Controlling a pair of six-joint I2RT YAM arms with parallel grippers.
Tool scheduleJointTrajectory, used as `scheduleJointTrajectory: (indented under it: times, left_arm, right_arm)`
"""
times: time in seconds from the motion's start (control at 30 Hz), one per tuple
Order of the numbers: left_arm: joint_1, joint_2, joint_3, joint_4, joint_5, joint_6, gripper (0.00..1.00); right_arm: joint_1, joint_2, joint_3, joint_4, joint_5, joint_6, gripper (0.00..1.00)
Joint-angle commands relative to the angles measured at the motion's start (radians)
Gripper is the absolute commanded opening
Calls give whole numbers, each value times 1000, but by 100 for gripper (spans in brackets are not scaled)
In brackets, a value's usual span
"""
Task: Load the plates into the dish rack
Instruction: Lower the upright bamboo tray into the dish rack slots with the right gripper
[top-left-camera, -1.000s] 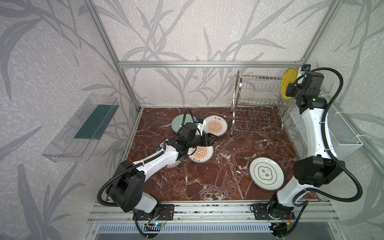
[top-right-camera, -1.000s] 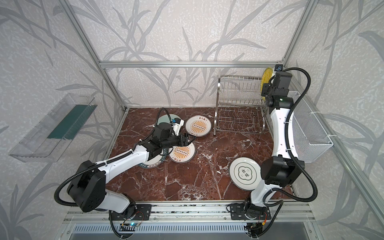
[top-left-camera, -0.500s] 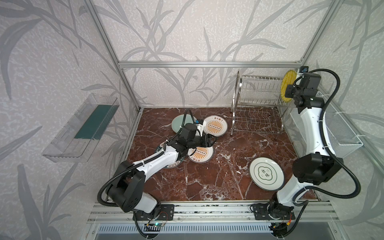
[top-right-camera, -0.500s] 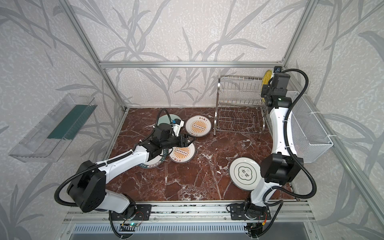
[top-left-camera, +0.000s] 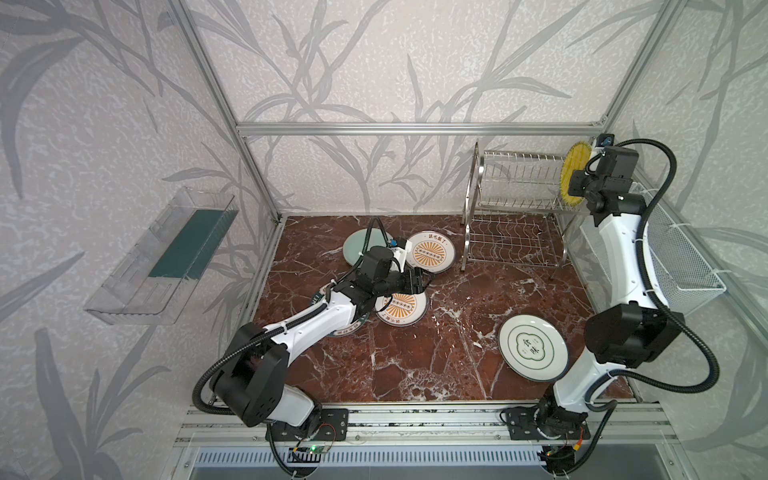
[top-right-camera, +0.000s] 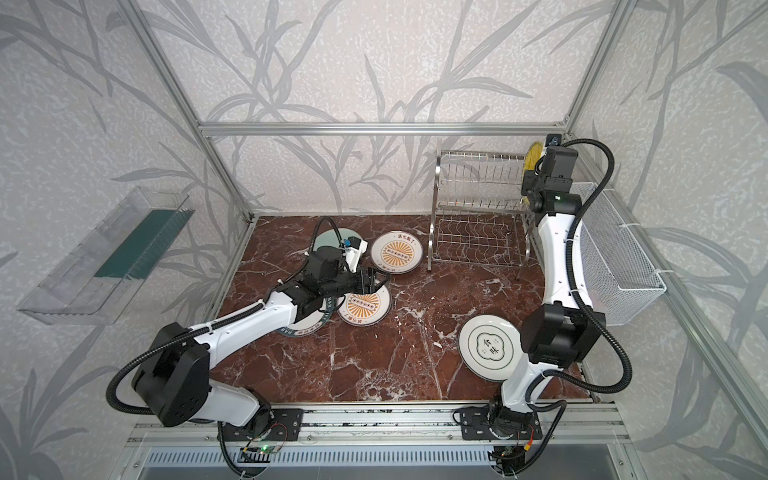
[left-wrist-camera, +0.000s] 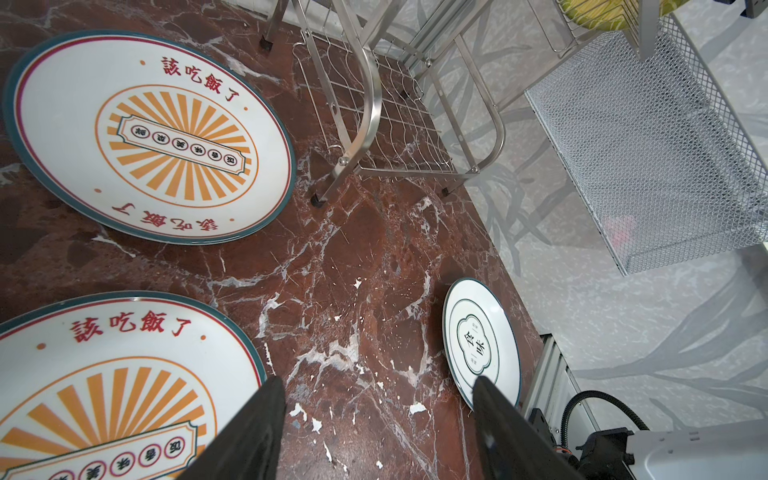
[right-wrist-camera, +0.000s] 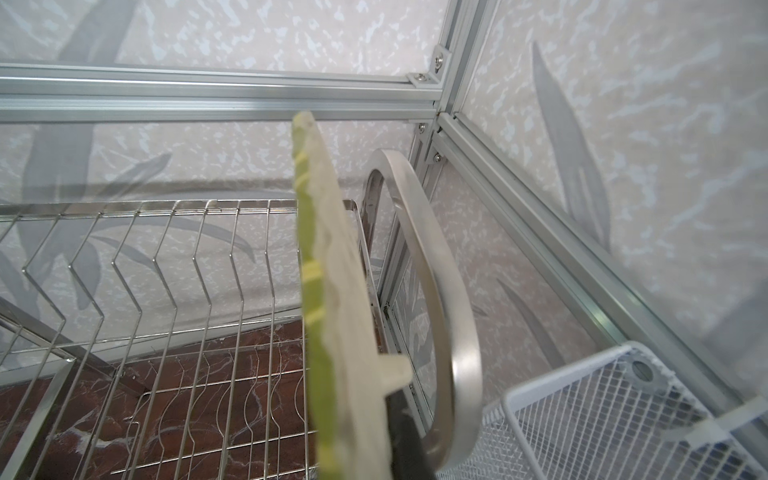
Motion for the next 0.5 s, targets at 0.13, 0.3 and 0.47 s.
scheduleJointTrajectory:
  times: [0.13, 0.3, 0.47]
  left_arm:
    - [1, -29, -4, -4, -11, 18, 69]
    - [1, -25, -1, -2, -11, 17, 69]
    - [2, -23, 6, -10, -8, 21, 69]
  right_arm:
    - [1, 10, 4, 41, -9, 7, 0]
    - [1, 20, 3, 34, -14, 9, 0]
    - [1, 21, -4, 34, -24, 16, 5]
